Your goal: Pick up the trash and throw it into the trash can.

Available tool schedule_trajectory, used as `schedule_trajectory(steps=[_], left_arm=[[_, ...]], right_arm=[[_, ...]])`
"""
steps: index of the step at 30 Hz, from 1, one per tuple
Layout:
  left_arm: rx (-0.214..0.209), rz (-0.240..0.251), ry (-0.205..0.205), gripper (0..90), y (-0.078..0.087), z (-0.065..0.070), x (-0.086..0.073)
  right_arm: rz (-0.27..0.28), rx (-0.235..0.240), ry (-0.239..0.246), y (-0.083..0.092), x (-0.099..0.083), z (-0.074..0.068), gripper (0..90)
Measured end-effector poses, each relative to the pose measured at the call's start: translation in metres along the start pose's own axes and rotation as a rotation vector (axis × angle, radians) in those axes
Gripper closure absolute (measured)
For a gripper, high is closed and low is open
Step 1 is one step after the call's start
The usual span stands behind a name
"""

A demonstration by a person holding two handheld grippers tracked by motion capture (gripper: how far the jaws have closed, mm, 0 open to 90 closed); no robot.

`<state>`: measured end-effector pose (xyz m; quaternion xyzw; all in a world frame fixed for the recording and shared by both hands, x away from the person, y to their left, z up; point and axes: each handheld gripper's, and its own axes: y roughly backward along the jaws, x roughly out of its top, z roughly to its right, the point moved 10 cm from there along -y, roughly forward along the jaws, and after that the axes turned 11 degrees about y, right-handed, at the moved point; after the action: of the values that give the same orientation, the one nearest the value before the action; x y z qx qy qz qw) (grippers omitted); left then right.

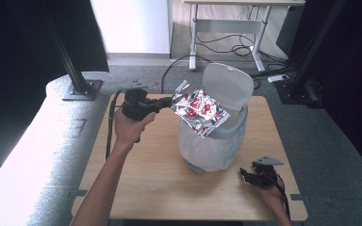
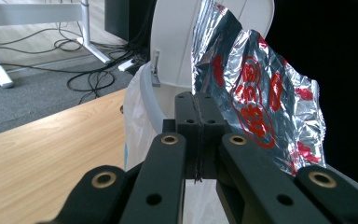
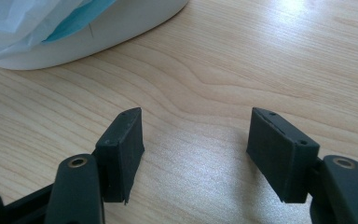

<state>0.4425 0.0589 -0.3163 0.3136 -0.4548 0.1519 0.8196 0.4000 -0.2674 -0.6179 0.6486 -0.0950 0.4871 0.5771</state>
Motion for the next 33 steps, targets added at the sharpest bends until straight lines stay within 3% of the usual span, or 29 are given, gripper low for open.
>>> schedule_trajectory(steps=[14,33], left_arm=[[0.007,-0.007,-0.014,90.0,-0.011,0.002,0.012],[-0.025,-0.016,0.011,90.0,-0.038,0.008,0.02]], right_arm=[[0.001,-0.005,-0.001,0.0,0.0,0.0,34.7],[0.001,-0.005,-0.001,0.0,0.0,0.0,34.7]])
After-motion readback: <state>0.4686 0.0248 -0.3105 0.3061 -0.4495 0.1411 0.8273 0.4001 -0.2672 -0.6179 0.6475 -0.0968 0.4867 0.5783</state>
